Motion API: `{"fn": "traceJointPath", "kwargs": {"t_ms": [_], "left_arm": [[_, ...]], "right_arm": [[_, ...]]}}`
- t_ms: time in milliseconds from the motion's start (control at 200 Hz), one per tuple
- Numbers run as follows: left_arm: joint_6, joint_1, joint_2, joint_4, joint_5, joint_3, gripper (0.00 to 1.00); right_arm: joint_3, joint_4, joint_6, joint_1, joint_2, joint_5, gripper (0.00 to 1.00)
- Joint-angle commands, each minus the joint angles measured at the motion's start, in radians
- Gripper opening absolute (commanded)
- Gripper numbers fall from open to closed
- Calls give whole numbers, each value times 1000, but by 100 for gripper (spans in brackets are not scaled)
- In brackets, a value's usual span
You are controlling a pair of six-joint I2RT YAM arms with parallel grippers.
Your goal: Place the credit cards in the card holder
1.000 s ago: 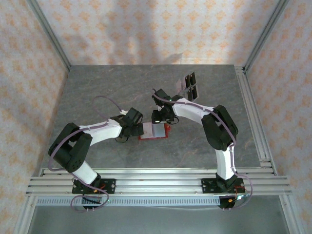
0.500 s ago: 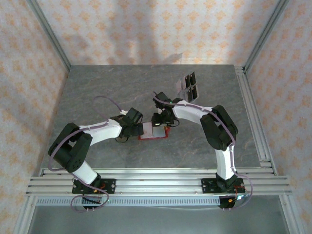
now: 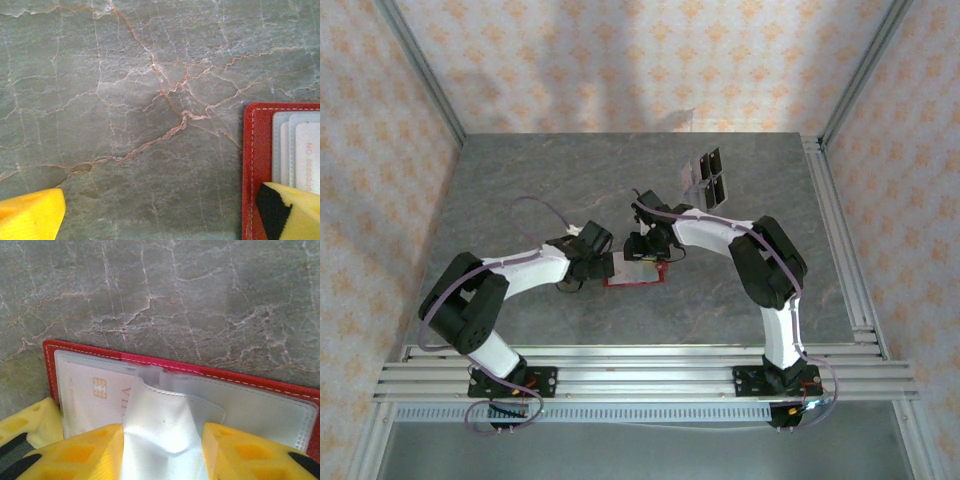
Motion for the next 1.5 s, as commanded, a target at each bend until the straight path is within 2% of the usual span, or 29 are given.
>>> {"fn": "traceJointPath", "kwargs": {"t_ms": [0, 175, 440, 591, 1041, 1451, 1496], "left_arm": [[28, 3, -84, -43, -31, -4, 100], [60, -25, -183, -64, -15, -33, 100], [62, -198, -204, -43, -57, -57, 100], [62, -251, -208, 3, -84, -80, 100], [109, -298, -137, 83, -71, -83, 100], [74, -310, -38, 111, -176, -36, 100], [32, -311, -35, 109, -196, -33, 100]], "right_arm": [[-24, -8, 16, 13, 9, -13, 45], [-25, 1, 21, 13, 11, -14, 45], [-20, 12, 29, 13, 23, -22, 45], [-18, 18, 33, 13, 23, -28, 45], [-13, 23, 33, 13, 26, -34, 45], [-18, 22, 35, 13, 21, -36, 45], [-18, 21, 35, 13, 19, -37, 45]]}}
